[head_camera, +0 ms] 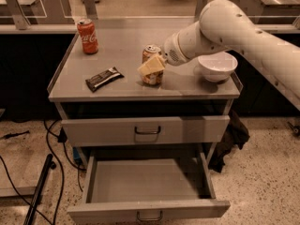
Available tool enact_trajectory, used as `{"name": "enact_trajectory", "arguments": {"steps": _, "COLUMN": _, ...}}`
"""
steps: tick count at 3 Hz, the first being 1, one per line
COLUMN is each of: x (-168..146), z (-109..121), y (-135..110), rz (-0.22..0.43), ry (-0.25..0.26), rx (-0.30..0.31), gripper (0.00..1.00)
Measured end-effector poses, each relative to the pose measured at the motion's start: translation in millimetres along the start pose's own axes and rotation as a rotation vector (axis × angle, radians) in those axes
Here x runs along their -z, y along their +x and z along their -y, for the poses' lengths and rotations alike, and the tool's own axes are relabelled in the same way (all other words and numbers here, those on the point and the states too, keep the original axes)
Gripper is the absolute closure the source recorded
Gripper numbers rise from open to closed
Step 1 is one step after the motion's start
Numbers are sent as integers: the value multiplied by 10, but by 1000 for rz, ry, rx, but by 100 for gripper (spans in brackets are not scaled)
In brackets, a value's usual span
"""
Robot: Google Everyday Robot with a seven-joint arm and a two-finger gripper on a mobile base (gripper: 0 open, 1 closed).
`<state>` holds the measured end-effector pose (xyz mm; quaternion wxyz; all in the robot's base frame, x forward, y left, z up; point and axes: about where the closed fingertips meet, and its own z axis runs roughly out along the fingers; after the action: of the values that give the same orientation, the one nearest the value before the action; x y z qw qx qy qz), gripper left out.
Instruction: Place orange can into middle drawer
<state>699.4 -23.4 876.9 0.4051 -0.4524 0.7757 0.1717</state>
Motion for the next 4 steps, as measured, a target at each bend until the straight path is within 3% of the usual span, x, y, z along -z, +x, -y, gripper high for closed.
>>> {"name": "enact_trajectory", "arguments": {"steps": 2, "x": 450, "z": -161, "y": 122, "rz": -10, "ry": -43, "rx": 42, "gripper": 87}}
{"name": "enact_trajectory", "arguments": {"steps": 3, "x": 819, "z": -292, "y": 289, "rz": -11, "ry": -64, "rx": 59, "gripper": 100}}
{"name": "enact_trajectory", "arguments": {"steps": 4, "x": 1243, "z": -511, "y": 449, "rz": -2, "ry": -51, "rx": 50, "gripper": 100}}
